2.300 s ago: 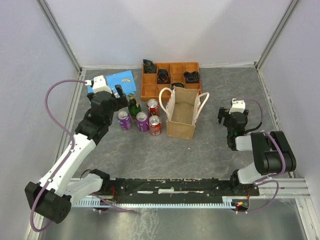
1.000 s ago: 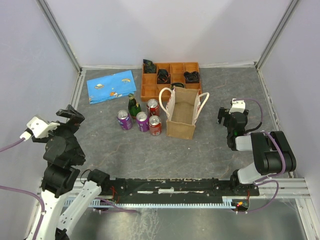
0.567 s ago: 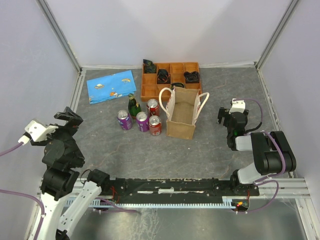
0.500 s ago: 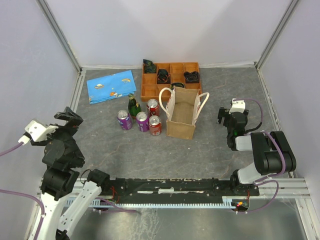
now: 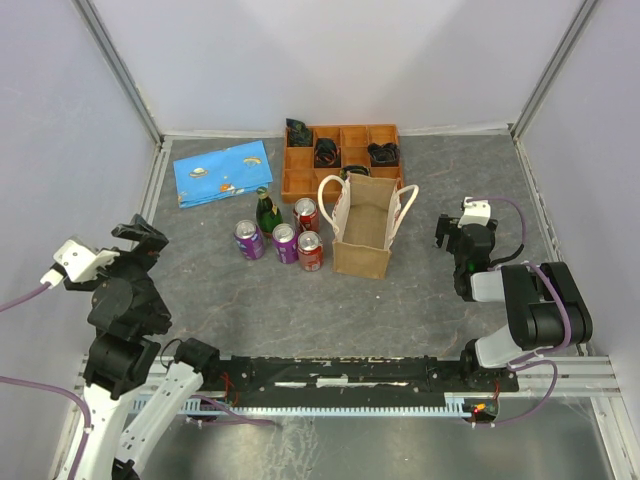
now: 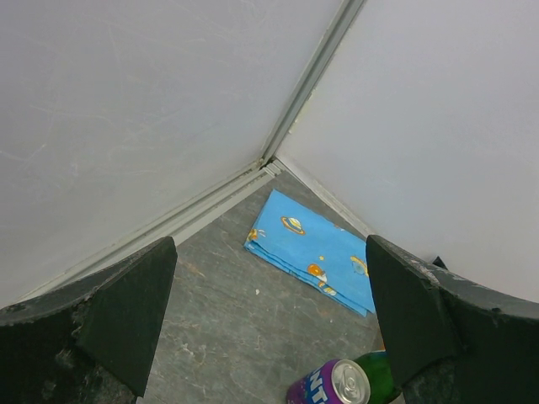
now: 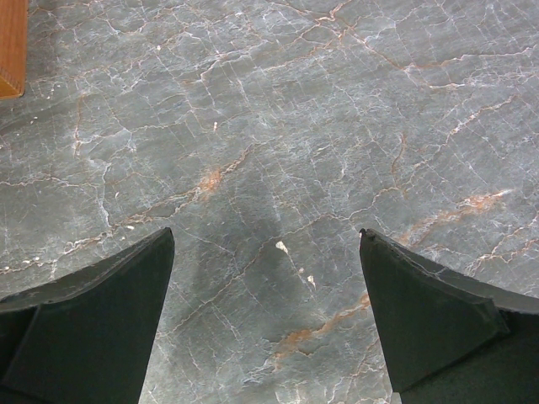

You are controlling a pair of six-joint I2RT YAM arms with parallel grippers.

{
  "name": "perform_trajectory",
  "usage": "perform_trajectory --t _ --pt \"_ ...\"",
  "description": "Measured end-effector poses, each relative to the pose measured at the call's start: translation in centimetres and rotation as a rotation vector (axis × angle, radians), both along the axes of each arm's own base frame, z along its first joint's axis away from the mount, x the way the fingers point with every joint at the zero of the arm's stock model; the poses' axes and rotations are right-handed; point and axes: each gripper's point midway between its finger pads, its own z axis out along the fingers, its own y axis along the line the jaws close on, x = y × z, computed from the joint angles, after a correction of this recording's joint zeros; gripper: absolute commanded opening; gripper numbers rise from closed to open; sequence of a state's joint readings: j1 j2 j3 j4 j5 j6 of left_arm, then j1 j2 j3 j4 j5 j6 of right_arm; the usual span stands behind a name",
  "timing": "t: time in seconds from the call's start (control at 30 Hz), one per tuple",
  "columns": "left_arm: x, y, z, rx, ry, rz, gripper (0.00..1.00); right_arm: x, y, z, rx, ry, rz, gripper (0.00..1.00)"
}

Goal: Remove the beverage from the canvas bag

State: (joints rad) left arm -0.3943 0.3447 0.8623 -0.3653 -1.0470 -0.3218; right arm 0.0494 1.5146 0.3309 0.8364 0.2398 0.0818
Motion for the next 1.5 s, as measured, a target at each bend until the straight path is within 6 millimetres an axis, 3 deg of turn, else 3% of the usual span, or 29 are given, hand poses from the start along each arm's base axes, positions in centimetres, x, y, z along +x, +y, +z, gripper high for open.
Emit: perform_trajectory --t 1.5 --pt "0.1 0.0 -1.1 0.008 0.021 0.003 0.99 0.0 0.0 0.0 0.000 0.000 0.000 0.99"
